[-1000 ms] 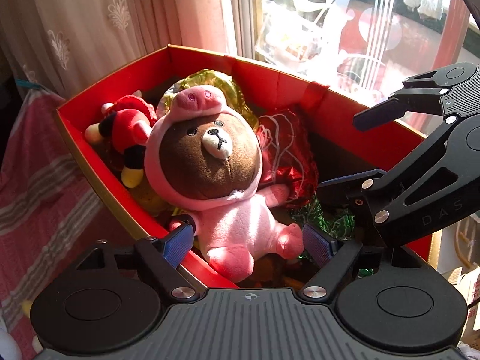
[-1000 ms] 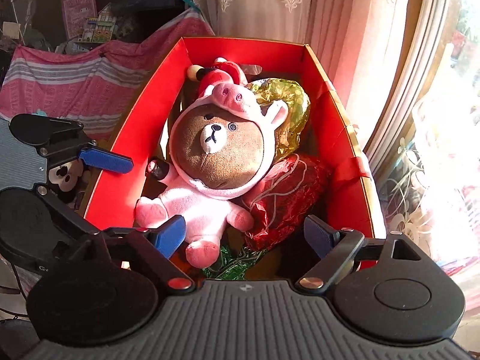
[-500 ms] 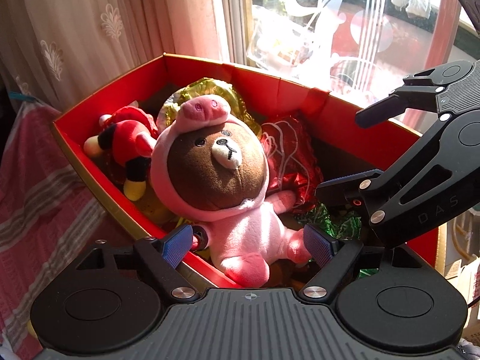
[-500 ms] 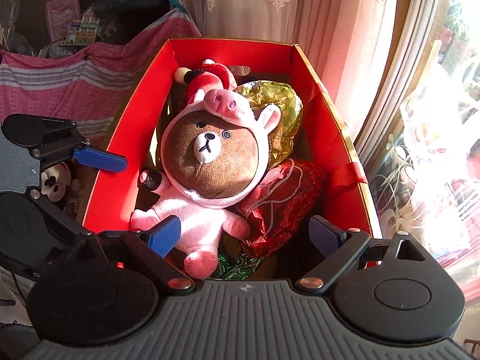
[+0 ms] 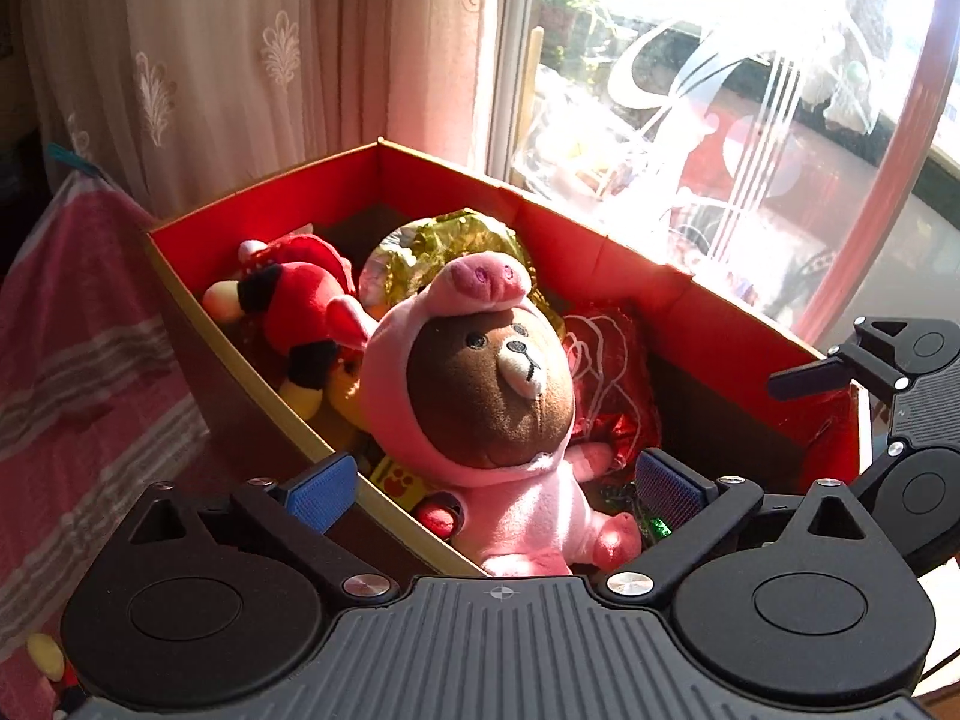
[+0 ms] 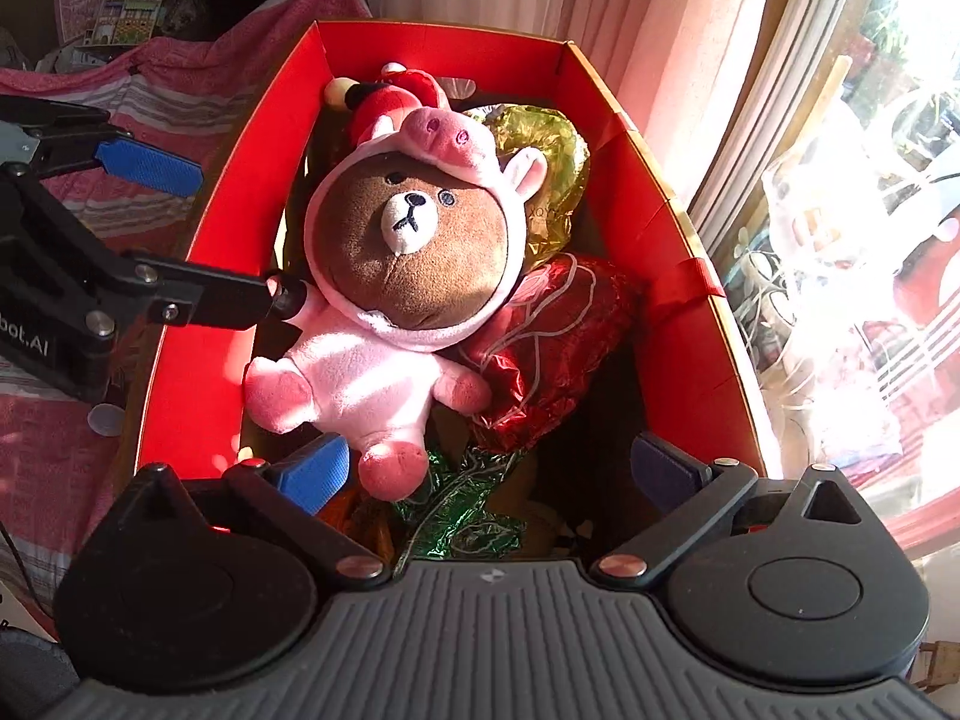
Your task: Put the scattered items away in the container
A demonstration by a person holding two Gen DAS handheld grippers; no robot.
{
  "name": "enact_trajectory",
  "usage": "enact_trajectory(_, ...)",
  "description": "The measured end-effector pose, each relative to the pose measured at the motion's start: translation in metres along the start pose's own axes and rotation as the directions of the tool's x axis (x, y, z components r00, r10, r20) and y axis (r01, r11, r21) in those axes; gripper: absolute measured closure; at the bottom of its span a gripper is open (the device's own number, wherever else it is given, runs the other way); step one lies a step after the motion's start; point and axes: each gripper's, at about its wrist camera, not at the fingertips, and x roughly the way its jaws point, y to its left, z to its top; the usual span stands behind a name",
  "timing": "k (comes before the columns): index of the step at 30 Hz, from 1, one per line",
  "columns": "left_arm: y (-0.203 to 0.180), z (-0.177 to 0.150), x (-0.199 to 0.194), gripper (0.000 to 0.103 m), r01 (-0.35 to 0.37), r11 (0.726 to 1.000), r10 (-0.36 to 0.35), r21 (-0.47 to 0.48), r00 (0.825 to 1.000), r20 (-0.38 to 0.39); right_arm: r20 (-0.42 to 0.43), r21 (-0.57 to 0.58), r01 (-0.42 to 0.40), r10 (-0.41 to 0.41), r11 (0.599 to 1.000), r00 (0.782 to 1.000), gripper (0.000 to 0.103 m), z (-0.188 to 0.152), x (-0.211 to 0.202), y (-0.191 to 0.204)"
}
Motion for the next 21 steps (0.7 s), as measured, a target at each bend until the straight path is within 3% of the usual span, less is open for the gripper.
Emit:
enact_trajectory(6,0.005,0.019,0.005,0.0,-0.16,0.987,0.16,0.03,0.987,-0.027,-0.067,-0.156,-0.067,0.057,0.986,0.996,0.001,0.011,0.026,0.025)
enact_trajectory(12,0.002,0.034,0.009,0.0,-0.177,0.982,0.179,0.066,0.983,-0.032,-0.088,-0.246,-0.161,0.144,0.956,0.986,0.001,0.026,0.047,0.036)
enact_trajectory(17,-0.013,0.04,0.03,0.0,-0.25,0.945,0.268,0.211,0.961,-0.06,-0.112,-0.249,-0.199,0.176,0.948,0.978,0.001,0.032,0.061,0.029)
enact_trajectory(21,-0.021,0.041,0.043,0.0,-0.228,0.939,0.253,0.258,0.965,-0.072,-0.131,-0.269,-0.228,0.199,0.936,0.971,0.0,0.029,0.064,0.03)
